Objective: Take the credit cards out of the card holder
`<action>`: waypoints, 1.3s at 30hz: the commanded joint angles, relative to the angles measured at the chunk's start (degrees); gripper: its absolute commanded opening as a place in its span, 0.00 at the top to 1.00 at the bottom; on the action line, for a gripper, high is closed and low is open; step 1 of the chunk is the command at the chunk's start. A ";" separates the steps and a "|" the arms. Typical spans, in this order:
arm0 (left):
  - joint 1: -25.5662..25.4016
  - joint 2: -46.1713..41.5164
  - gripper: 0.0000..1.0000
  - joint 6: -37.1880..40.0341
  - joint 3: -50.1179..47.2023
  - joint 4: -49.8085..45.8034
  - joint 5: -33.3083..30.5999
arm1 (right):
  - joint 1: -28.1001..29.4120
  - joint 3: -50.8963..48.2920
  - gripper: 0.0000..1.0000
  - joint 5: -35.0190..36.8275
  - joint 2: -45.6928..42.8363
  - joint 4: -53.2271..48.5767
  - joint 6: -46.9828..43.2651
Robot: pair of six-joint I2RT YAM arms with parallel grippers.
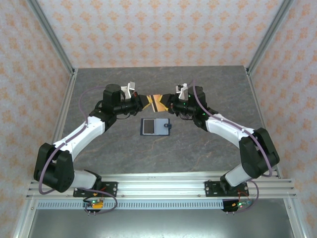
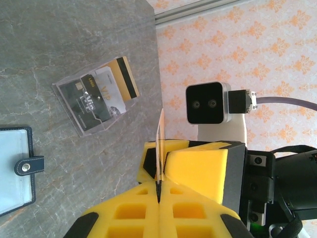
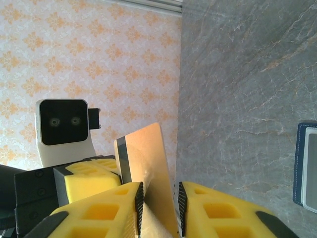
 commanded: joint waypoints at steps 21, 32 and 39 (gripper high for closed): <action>5.05 -6.15 0.01 34.43 11.63 -49.12 -29.77 | -6.83 14.17 1.00 41.90 -1.51 -34.26 -53.51; 6.36 -4.96 0.00 33.46 9.96 -45.86 -27.43 | -15.22 14.76 1.00 35.05 3.53 -34.41 -78.00; 8.82 -3.64 0.00 30.65 6.70 -42.19 -21.92 | -18.09 15.97 1.00 29.67 7.09 -37.66 -86.69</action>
